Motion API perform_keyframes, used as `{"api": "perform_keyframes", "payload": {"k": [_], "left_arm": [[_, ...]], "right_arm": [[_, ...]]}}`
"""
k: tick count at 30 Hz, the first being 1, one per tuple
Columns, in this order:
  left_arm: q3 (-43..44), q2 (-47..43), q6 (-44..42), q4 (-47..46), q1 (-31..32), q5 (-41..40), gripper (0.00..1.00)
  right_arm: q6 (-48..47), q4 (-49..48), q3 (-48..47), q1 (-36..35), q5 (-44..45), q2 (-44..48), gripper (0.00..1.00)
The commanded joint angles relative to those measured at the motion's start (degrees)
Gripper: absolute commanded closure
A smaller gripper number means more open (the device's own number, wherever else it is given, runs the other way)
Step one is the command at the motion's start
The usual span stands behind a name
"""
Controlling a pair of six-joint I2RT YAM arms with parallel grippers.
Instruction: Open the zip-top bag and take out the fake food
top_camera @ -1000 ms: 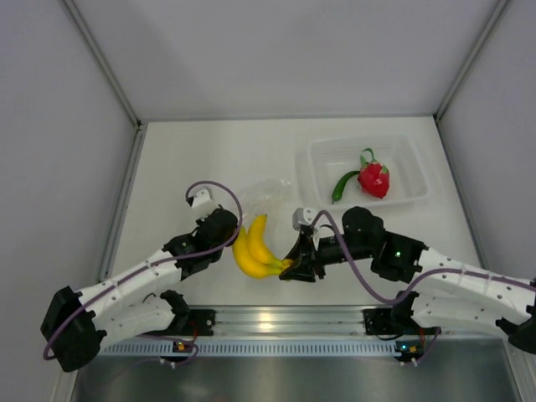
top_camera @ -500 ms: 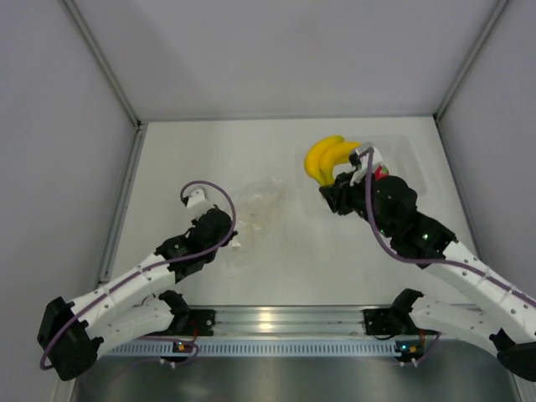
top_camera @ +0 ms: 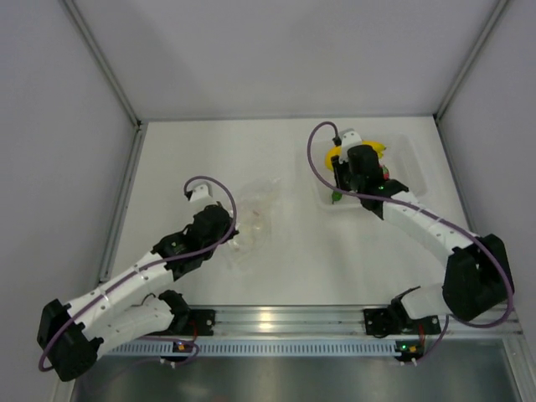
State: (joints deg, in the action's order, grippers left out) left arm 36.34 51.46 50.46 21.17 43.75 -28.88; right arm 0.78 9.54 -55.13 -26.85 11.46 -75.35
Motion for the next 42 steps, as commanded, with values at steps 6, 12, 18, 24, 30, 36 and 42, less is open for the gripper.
{"api": "perform_keyframes", "payload": {"k": [6,12,18,24,30,36,42], "left_arm": [[5.93,1.00,-6.15,2.20,-0.94,4.36,1.00],[7.96,0.75,-7.21,3.35,-1.64,4.71,1.00],[10.68,2.85,-8.00,4.67,-2.70,5.50,1.00],[14.55,5.31,-9.32,8.09,-3.84,1.83,1.00],[20.26,8.82,-11.69,10.65,-6.65,-1.17,1.00],[27.20,12.52,-14.76,13.11,-9.73,-5.92,1.00],[36.32,20.77,-20.12,16.88,-13.60,-13.28,1.00]], "right_arm": [[-10.88,-3.48,-9.19,2.42,-3.82,-12.88,0.94],[-9.92,-3.12,-8.07,2.42,-4.87,-13.51,0.60],[-6.41,-3.48,-4.55,2.42,-4.79,-8.06,0.38],[-1.22,-0.05,-1.83,2.42,-4.87,2.38,0.18],[9.76,1.97,4.85,2.42,-7.50,16.97,0.01],[15.57,2.50,11.36,2.42,-7.94,26.39,0.01],[17.86,6.54,12.68,2.42,-11.10,31.14,0.01]]}}
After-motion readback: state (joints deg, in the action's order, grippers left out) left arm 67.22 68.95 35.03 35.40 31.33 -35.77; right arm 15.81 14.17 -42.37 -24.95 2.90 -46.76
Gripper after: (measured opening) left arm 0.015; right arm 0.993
